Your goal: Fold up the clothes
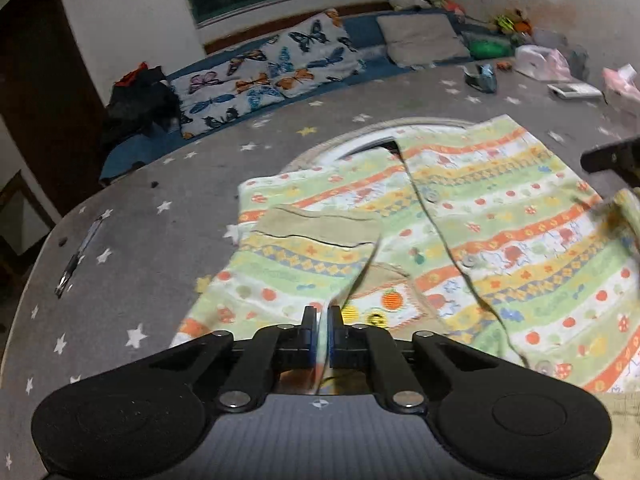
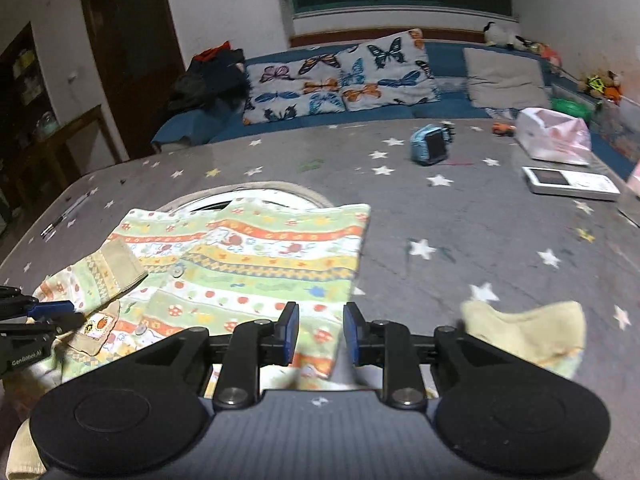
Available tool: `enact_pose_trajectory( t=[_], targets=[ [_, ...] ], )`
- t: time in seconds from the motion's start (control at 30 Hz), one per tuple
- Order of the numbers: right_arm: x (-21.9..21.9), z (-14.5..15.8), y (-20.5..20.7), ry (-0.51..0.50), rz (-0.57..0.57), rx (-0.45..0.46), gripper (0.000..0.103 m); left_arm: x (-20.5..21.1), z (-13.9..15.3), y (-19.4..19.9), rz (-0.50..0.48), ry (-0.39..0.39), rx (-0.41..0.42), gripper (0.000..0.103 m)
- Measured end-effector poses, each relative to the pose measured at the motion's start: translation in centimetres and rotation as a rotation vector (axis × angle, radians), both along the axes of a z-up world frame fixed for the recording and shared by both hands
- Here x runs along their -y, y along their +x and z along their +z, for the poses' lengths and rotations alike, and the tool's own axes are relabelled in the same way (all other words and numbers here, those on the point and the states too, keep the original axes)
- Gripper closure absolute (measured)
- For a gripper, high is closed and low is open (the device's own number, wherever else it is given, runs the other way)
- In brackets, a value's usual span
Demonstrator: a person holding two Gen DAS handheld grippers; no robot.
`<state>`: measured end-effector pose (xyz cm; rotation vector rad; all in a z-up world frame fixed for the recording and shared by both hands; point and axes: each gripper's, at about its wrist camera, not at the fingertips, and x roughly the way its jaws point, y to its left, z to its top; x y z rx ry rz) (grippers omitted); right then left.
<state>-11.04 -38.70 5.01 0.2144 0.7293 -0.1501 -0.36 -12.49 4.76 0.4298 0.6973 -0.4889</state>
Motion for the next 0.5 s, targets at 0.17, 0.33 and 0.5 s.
enact_pose_trajectory(
  t=[0.17,0.33,0.5],
  targets=[
    [-0.6,-0.4,1.1,-0.010,0.018,-0.014,0.079,-5.2,2.4,1.1,0.178,-0.113,0.028,0.102],
    [-1.1,-0.4,1.4,-0.019,0.029,-0.016,0.079,-12.4,3.9,1.1,0.431,-0.171,0.068,0.102],
    [-1.3,-0.7,1.8,-0.015,0.028,-0.025,0.078,-18.8,2.9,0.7,0.685,-0.214,-0.009,0.083]
  ],
)
